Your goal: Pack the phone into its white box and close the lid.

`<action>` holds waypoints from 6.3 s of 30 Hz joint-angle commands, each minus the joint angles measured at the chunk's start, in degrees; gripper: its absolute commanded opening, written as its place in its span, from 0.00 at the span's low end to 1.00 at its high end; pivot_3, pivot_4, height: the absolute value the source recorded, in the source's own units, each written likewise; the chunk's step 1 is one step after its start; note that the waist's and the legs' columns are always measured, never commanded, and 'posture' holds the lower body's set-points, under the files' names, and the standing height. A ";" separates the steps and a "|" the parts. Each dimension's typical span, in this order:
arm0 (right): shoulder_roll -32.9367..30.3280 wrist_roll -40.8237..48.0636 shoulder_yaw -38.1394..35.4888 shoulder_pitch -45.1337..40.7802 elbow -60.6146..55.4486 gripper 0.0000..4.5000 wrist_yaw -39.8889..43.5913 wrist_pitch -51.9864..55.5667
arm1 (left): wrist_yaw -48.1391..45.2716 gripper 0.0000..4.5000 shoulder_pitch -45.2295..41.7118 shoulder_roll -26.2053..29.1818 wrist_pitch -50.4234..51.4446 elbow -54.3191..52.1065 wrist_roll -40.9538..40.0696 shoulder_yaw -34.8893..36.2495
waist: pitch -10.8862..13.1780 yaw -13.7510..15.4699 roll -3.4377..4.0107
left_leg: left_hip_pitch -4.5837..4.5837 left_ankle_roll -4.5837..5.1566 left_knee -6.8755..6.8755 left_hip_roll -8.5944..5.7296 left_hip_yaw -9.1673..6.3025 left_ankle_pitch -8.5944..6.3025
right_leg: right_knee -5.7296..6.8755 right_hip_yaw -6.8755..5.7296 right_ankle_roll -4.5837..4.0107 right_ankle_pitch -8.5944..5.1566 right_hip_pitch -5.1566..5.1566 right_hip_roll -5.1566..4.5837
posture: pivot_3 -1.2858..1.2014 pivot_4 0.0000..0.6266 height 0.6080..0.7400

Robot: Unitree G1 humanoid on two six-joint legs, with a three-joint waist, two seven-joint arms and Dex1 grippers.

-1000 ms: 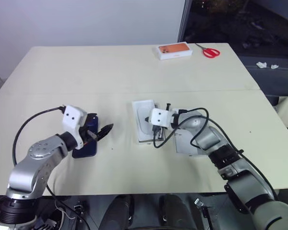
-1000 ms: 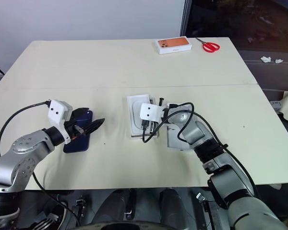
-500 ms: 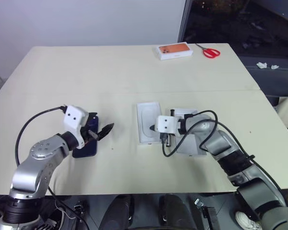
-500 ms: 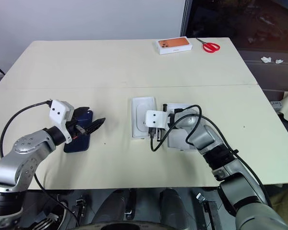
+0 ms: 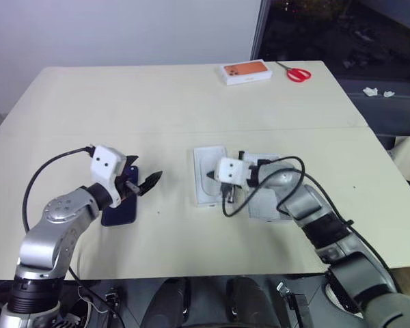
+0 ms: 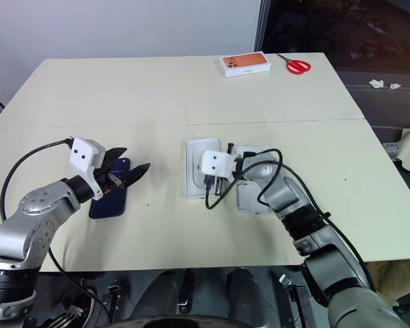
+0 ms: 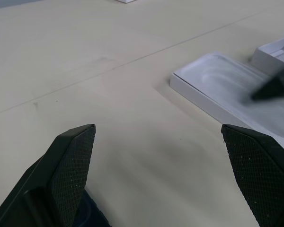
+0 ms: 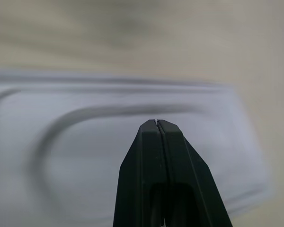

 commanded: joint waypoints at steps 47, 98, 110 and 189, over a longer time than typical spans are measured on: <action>1.61 -1.95 0.00 0.81 -1.55 0.01 0.60 -3.51 | -2.60 1.00 0.17 2.10 4.83 0.08 -2.94 7.82 | 0.00 -0.06 0.00 | 0.00 0.10 0.00 0.01 0.00 -0.06 | 0.01 0.00 0.00 0.00 0.01 0.01 | 0.52 0.24 1.00; 30.57 -6.85 12.91 -11.71 21.32 0.01 -2.87 9.97 | -4.45 1.00 -5.83 -4.06 43.85 24.00 -20.57 14.10 | -0.90 0.22 0.85 | 0.39 -0.16 -0.19 -0.20 -0.11 0.07 | 0.04 -0.06 -0.01 0.00 0.10 -0.08 | 0.52 0.24 1.00; 29.63 -7.25 13.01 -11.15 20.99 0.00 -2.96 8.68 | -2.25 0.88 -5.13 -3.84 43.43 24.87 -20.45 17.80 | -0.91 -0.03 0.84 | 0.39 -0.17 -0.22 -0.19 -0.12 0.08 | 0.03 -0.04 -0.01 -0.01 0.07 -0.09 | 0.52 0.24 1.00; 28.94 -6.98 10.65 -11.22 20.48 0.00 -5.03 11.44 | 20.01 0.96 -0.73 -13.88 45.19 17.84 -30.06 30.44 | -1.12 -1.06 0.90 | 1.13 -0.24 -1.05 0.01 -0.11 0.09 | -0.36 0.00 -0.05 -0.03 0.53 -0.01 | 0.52 0.24 1.00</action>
